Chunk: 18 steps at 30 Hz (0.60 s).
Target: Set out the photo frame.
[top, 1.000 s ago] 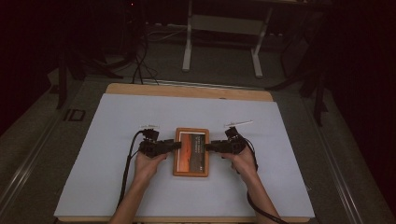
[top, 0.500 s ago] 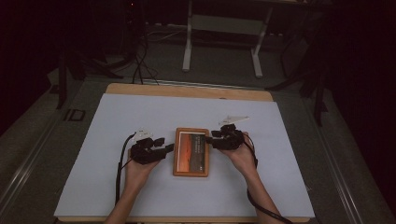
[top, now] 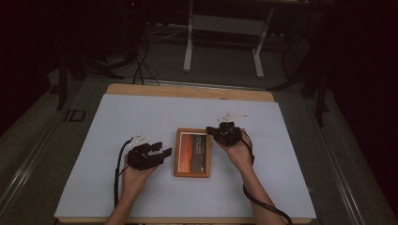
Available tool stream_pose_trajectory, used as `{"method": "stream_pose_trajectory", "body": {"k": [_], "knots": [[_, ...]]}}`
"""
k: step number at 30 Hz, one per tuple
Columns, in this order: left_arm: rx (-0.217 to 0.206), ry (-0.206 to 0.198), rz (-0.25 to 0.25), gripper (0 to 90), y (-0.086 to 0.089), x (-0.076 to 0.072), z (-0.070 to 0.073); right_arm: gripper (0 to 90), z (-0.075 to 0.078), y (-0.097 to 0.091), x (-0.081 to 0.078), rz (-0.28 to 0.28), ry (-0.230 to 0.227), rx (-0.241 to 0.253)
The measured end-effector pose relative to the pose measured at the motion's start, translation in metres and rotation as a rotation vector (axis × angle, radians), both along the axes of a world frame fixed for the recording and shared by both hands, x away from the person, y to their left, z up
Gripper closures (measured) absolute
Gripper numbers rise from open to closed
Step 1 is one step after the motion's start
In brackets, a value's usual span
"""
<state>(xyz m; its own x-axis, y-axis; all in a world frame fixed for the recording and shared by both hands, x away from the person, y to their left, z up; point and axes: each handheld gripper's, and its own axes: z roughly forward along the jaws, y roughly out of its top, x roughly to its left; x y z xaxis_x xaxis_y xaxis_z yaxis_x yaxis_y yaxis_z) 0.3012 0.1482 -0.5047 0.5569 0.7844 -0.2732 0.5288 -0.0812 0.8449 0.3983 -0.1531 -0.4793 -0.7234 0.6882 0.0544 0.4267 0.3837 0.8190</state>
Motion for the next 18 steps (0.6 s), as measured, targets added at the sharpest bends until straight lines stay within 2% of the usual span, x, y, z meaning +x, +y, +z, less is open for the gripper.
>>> {"method": "stream_pose_trajectory", "body": {"k": [9,18], "knots": [[0.004,-0.006,-0.009,46.2,-0.002,-0.003,0.003,90.0,-0.015,0.011,0.003,0.010,0.010,-0.021],[-0.005,-0.024,0.001,46.0,0.002,-0.006,0.011,90.0,-0.017,0.012,0.006,-0.004,0.018,-0.005]]}}
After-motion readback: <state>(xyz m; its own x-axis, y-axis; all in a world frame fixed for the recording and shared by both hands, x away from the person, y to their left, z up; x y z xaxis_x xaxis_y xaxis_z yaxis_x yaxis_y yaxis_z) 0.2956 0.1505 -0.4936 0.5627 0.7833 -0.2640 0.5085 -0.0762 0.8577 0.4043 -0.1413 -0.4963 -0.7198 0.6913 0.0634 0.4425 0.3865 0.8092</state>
